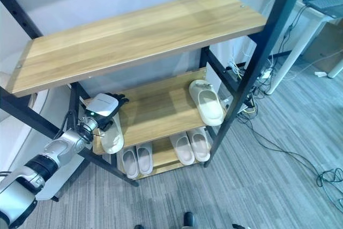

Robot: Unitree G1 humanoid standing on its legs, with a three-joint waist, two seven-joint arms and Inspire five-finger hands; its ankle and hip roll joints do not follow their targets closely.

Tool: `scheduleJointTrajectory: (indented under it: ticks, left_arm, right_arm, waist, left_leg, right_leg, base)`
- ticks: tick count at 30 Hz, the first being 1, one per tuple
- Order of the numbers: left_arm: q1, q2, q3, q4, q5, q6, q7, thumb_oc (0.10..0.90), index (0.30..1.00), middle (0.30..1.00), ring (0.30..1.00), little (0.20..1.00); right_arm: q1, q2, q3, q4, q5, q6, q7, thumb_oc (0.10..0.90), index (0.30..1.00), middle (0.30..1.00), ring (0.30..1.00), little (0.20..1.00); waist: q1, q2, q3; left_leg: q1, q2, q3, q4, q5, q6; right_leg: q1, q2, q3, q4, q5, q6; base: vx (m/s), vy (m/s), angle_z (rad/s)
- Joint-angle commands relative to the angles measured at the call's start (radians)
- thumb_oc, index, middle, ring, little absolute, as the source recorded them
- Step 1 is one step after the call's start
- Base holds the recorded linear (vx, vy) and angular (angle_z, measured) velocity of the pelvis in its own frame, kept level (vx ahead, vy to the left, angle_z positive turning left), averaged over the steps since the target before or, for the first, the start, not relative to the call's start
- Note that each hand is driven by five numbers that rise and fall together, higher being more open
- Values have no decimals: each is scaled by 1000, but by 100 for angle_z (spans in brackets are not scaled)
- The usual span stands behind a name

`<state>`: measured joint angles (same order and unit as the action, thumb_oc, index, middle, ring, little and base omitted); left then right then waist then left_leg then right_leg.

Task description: Arrange the slippers neatly on the shoe rack.

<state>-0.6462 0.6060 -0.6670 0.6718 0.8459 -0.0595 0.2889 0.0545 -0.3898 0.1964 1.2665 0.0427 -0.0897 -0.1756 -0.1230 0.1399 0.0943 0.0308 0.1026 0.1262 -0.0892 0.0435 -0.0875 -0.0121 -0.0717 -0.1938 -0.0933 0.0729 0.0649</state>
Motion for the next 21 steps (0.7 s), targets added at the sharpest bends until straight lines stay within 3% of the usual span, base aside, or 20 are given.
scheduleJointTrajectory:
  ticks: [1,8,15,21]
  left_arm:
    - [-202,64,36,109,25,56,44,800,900,900,900,900]
    - [-197,70,13,145,44,58,47,800,900,900,900,900]
    - [-224,31,4,259,10,79,75,800,900,900,900,900]
    - [-208,12,6,342,-27,85,88,800,900,900,900,900]
  right_arm:
    - [16,0,-1,8,-19,-18,-28,800,900,900,900,900]
    - [24,11,-37,13,55,-28,-25,800,900,900,900,900]
    - [-23,2,14,-16,12,-30,-46,800,900,900,900,900]
    - [-18,23,11,2,53,-35,-43,800,900,900,900,900]
  waist:
    - [7,-64,-48]
    - [-4,-66,-50]
    - [-11,-72,-52]
    - [-25,-66,-68]
  left_leg:
    - [-16,-37,-29,2,-68,-2]
    - [-21,-35,-19,2,-70,-2]
    - [-53,-33,-6,2,-64,-1]
    - [-52,-26,11,2,-63,-4]
  right_leg:
    - [13,-60,-10,6,-70,104]
    - [2,-59,-3,6,-66,106]
    - [-41,-56,13,6,-54,106]
    - [-48,-51,27,6,-55,104]
  base:
    - [0,0,0]
    - [2,0,0]
    - [-12,-6,-6]
    - [29,-10,-11]
